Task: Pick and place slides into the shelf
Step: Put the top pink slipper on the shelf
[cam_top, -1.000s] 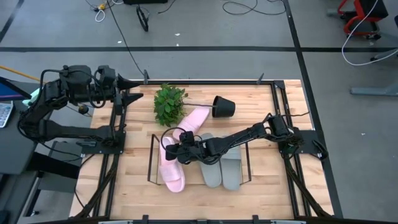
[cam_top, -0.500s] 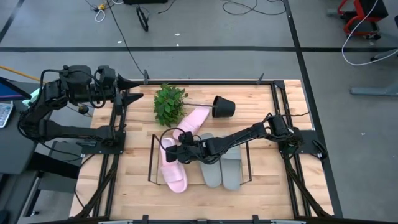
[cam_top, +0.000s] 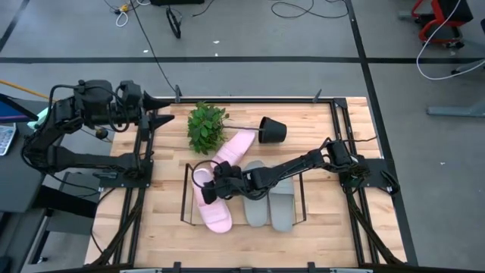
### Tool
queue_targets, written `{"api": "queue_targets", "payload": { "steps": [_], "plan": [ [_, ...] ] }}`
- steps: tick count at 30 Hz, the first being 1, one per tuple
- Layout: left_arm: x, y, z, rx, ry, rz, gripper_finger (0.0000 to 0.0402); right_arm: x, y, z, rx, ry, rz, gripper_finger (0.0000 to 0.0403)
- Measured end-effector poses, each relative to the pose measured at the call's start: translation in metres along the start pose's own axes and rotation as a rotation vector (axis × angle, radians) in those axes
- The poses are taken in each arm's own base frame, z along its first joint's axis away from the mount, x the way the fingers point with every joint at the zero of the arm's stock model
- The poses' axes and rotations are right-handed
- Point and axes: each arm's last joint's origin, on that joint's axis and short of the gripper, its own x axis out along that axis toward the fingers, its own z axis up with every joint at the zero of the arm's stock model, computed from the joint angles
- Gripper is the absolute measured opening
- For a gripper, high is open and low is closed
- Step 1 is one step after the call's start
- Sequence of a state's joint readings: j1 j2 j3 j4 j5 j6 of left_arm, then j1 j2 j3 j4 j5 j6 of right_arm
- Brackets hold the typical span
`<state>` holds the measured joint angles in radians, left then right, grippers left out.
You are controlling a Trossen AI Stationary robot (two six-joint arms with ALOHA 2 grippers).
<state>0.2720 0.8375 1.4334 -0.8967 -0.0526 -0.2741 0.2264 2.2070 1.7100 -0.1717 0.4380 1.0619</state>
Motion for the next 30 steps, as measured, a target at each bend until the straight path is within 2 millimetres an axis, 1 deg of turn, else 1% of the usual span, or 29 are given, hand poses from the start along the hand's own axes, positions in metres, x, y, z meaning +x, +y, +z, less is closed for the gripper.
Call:
{"api": "queue_targets", "payload": {
  "steps": [6,10,14,22,25,28,30],
  "plan": [
    [0.000,0.000,-0.001,-0.001,0.014,0.004,0.0286,0.000,0.000,0.000,-0.078,0.004,0.006,0.0238],
    [0.000,0.000,-0.001,-0.001,0.014,0.004,0.0286,0.001,-0.002,0.000,-0.099,0.017,-0.010,0.0257],
    [0.000,0.000,-0.001,-0.001,0.014,0.003,0.0286,0.002,-0.006,0.001,-0.139,0.029,-0.039,0.0261],
    [0.000,0.000,-0.001,-0.001,0.013,0.003,0.0286,0.005,-0.012,0.009,-0.252,0.030,-0.065,0.0252],
    [0.000,0.000,-0.001,-0.001,0.013,0.003,0.0286,-0.003,-0.008,0.016,-0.379,0.035,-0.039,0.0252],
    [0.000,0.000,-0.001,0.000,0.013,0.003,0.0286,-0.020,0.002,0.027,-0.508,0.055,0.040,0.0252],
    [0.000,0.000,-0.001,0.000,0.013,0.003,0.0286,-0.034,0.009,0.033,-0.564,0.091,0.110,0.0251]
  ]
}}
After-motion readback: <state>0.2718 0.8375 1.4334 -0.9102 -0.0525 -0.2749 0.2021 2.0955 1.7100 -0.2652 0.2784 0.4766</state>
